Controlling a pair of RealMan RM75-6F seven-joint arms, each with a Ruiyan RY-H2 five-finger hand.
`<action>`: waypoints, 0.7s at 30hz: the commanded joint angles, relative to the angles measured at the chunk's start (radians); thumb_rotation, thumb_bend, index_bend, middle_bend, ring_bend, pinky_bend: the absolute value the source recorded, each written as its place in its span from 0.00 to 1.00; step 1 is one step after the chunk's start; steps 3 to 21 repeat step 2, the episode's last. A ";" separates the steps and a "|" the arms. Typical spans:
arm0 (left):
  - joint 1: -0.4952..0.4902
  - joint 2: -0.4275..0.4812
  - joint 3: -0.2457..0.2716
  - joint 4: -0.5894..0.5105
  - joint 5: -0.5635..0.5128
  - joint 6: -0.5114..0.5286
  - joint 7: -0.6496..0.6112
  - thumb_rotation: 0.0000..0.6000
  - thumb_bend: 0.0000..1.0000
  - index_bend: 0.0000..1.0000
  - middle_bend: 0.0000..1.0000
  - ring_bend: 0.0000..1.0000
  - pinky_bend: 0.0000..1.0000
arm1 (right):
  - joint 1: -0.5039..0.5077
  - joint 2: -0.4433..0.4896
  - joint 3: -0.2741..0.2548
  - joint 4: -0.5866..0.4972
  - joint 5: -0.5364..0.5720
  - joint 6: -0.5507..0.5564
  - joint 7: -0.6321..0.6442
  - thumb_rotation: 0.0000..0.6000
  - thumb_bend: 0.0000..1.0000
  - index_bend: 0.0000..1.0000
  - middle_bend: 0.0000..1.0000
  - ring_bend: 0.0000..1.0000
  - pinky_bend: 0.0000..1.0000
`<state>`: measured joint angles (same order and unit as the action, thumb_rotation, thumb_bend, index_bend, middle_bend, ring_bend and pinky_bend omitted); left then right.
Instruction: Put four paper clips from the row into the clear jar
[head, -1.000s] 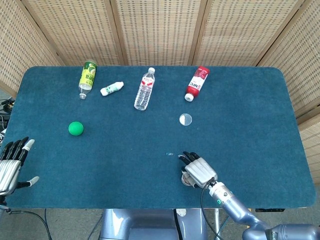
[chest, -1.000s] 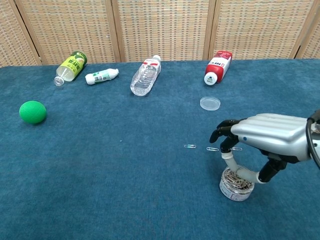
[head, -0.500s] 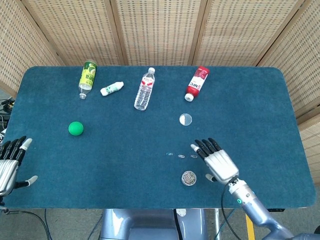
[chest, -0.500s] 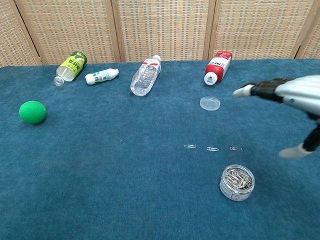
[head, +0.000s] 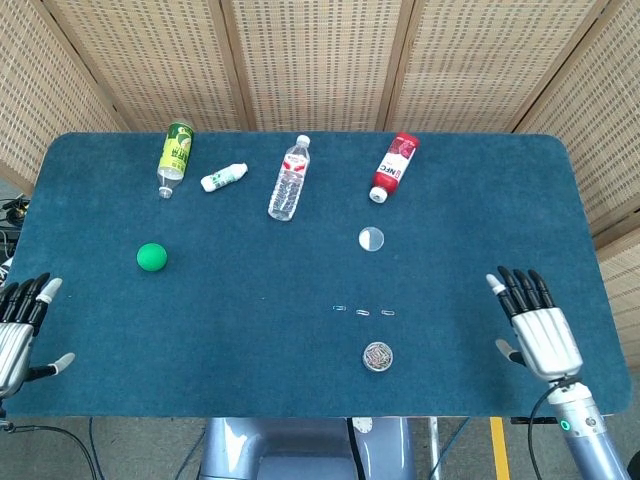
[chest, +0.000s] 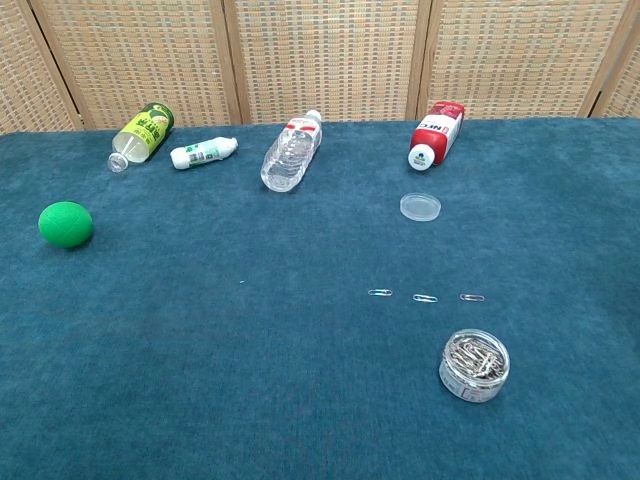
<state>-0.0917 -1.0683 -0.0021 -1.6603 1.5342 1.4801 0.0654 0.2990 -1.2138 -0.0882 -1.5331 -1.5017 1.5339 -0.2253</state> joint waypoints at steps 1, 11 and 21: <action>0.005 0.005 0.007 -0.005 0.012 0.007 -0.003 1.00 0.00 0.00 0.00 0.00 0.00 | -0.066 -0.039 0.010 0.120 -0.012 0.066 0.090 1.00 0.00 0.00 0.00 0.00 0.00; 0.007 0.006 0.008 -0.007 0.015 0.010 -0.003 1.00 0.00 0.00 0.00 0.00 0.00 | -0.072 -0.041 0.014 0.135 -0.012 0.070 0.100 1.00 0.00 0.00 0.00 0.00 0.00; 0.007 0.006 0.008 -0.007 0.015 0.010 -0.003 1.00 0.00 0.00 0.00 0.00 0.00 | -0.072 -0.041 0.014 0.135 -0.012 0.070 0.100 1.00 0.00 0.00 0.00 0.00 0.00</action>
